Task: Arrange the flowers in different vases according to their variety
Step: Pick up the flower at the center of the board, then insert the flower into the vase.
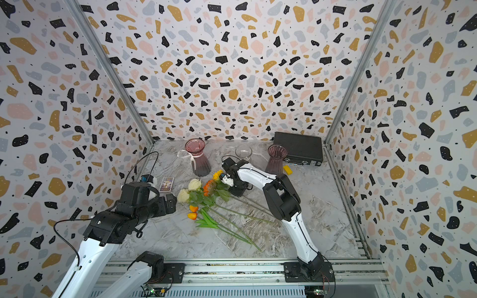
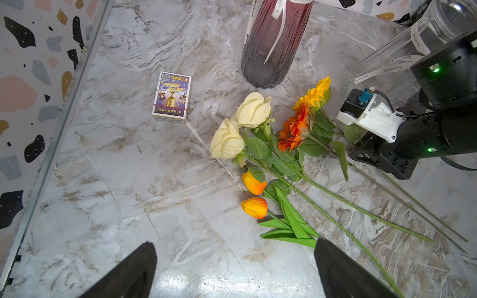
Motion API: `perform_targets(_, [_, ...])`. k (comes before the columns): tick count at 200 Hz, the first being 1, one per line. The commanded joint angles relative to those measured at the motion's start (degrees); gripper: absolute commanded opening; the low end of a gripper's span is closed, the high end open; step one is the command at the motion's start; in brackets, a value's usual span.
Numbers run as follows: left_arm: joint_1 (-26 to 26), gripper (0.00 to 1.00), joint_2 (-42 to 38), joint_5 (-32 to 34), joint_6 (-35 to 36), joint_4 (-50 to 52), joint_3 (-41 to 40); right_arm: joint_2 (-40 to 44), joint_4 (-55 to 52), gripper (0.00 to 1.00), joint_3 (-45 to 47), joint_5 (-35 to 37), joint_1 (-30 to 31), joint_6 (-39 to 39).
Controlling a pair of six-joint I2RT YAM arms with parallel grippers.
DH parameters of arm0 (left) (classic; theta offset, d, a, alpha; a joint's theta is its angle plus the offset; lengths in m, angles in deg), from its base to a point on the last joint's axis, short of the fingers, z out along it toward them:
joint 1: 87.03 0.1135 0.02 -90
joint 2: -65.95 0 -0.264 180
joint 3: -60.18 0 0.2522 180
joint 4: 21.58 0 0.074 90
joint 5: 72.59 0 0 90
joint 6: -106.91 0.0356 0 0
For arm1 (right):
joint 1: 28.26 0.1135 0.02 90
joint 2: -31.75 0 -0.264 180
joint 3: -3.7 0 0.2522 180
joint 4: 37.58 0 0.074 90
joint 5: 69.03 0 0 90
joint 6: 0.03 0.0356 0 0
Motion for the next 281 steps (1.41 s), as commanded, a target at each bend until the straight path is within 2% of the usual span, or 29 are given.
perform_targets(1, [-0.2, 1.00, -1.4, 1.2, 0.8, 0.6, 1.2, 1.0, -2.1, 0.12, -1.2, -0.7, 0.0, 0.6])
perform_targets(17, [-0.2, 1.00, -1.9, 1.1, 0.6, 0.6, 1.2, 1.7, -2.2, 0.00, -1.1, -0.6, 0.0, 0.7])
perform_targets(92, [-0.2, 1.00, -3.8, 1.1, 0.1, 1.2, 1.3, 9.4, -2.5, 0.00, 1.1, 2.3, 0.0, 3.9])
perform_targets(175, [-0.2, 1.00, -7.2, -1.0, 1.3, -1.2, 0.6, 27.7, 2.6, 0.00, 9.3, 2.5, 0.1, 10.6])
perform_targets(249, [-0.2, 1.00, -9.7, -9.4, 1.8, -9.6, -1.7, 43.0, -0.1, 0.00, 0.9, 6.9, 0.1, 13.7])
perform_targets(281, [-0.2, 1.00, -11.6, -12.3, 2.9, -12.8, -3.0, 47.8, 3.7, 0.00, -2.2, 11.3, 0.0, 13.3])
